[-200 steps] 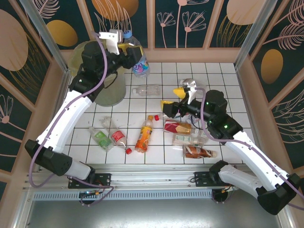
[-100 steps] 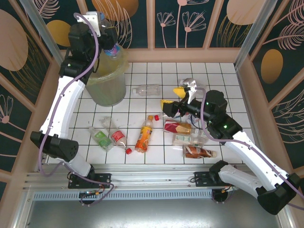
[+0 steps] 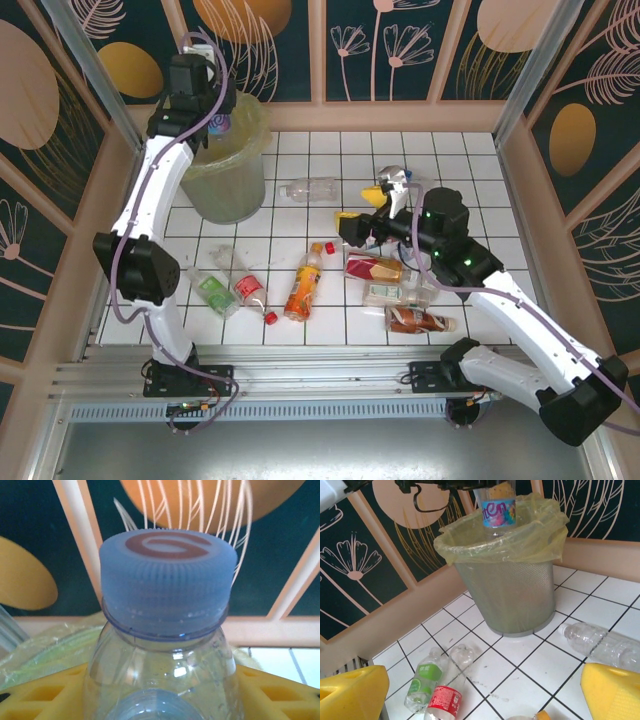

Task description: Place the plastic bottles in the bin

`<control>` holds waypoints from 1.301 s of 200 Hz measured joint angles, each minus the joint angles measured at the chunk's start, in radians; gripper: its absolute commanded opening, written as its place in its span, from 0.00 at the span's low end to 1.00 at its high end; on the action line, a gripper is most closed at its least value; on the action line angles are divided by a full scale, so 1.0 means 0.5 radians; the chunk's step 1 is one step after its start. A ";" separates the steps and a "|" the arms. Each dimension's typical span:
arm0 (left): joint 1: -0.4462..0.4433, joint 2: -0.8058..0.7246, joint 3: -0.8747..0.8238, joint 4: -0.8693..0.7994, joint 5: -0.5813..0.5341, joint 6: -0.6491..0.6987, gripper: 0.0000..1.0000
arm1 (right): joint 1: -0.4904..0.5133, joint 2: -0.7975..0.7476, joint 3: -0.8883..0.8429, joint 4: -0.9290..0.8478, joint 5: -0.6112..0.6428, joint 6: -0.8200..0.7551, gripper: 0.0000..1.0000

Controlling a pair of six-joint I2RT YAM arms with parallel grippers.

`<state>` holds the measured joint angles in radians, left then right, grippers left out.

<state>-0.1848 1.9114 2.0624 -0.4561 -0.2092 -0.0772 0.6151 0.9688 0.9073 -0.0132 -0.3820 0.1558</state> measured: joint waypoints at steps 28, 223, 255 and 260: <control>0.005 0.122 0.055 -0.134 -0.035 0.056 0.62 | 0.004 0.015 0.000 -0.013 0.002 0.000 0.99; 0.005 0.321 0.083 -0.571 0.053 0.206 0.73 | 0.023 0.139 0.001 -0.049 0.074 0.000 0.99; 0.005 0.321 0.083 -0.578 0.082 0.205 0.77 | 0.023 0.162 0.001 -0.071 0.105 0.000 0.99; 0.005 0.321 0.083 -0.578 0.087 0.202 0.78 | 0.023 0.163 0.001 -0.074 0.105 0.000 0.99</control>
<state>-0.1822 2.0720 2.1040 -0.7452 -0.1658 0.0238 0.6266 1.0504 0.9077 -0.0502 -0.3294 0.1558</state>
